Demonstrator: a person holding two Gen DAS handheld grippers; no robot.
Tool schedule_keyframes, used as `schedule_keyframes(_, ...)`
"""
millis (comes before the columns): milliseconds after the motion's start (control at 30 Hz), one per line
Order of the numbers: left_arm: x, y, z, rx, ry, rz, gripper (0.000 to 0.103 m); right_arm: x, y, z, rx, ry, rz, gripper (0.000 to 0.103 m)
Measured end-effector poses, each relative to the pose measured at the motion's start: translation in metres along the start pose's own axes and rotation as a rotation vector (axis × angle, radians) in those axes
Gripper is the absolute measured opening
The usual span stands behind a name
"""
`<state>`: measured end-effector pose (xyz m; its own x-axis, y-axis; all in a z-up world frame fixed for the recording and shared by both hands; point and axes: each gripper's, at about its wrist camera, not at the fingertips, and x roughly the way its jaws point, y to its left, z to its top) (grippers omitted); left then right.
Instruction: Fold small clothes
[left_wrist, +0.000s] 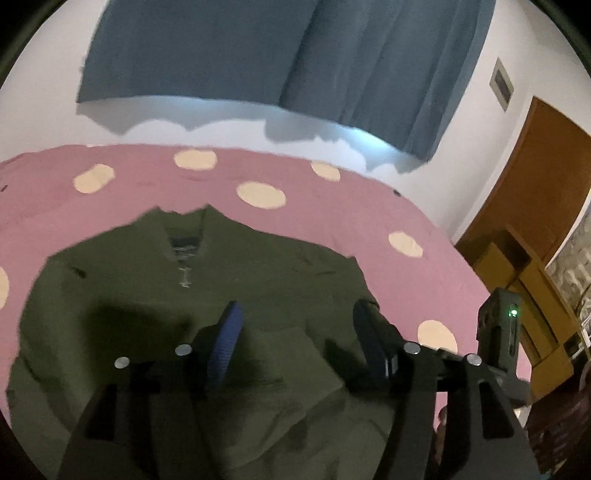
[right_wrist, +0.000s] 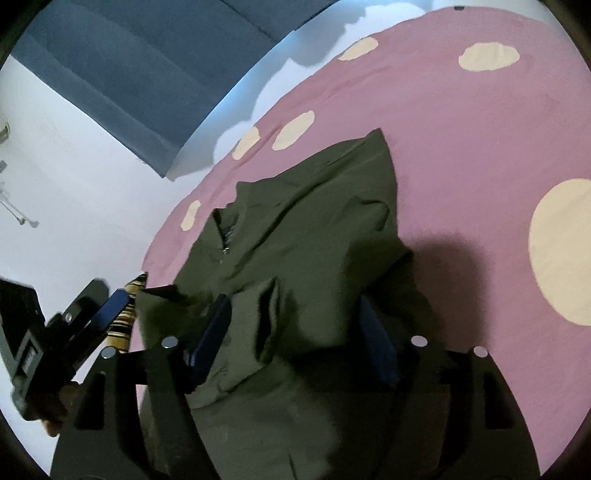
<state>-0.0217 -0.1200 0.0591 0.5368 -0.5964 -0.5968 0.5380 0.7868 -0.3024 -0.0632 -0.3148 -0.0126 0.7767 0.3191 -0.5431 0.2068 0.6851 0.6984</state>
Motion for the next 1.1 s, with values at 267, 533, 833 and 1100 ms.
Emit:
schedule_keyframes(267,-0.072,0.122,-0.031,-0.139,-0.102,0.241,0.066,-0.004,0.023,0.002,-0.023,0.019,0.081,0.072)
schedule_keyframes(533,-0.089,0.187,-0.064,-0.206,-0.078,0.436,0.066,0.018,0.054,0.008,-0.118,0.084,0.052,0.072)
schedule_keyframes(833,-0.081,0.205,-0.078,-0.293,-0.025,0.435,0.066,0.093,0.045,-0.002,-0.102,0.285,-0.005,0.059)
schedule_keyframes(1100,-0.078,0.218,-0.084,-0.349,0.002,0.446,0.072,0.096,0.081,-0.002,-0.219,0.289,-0.026,0.011)
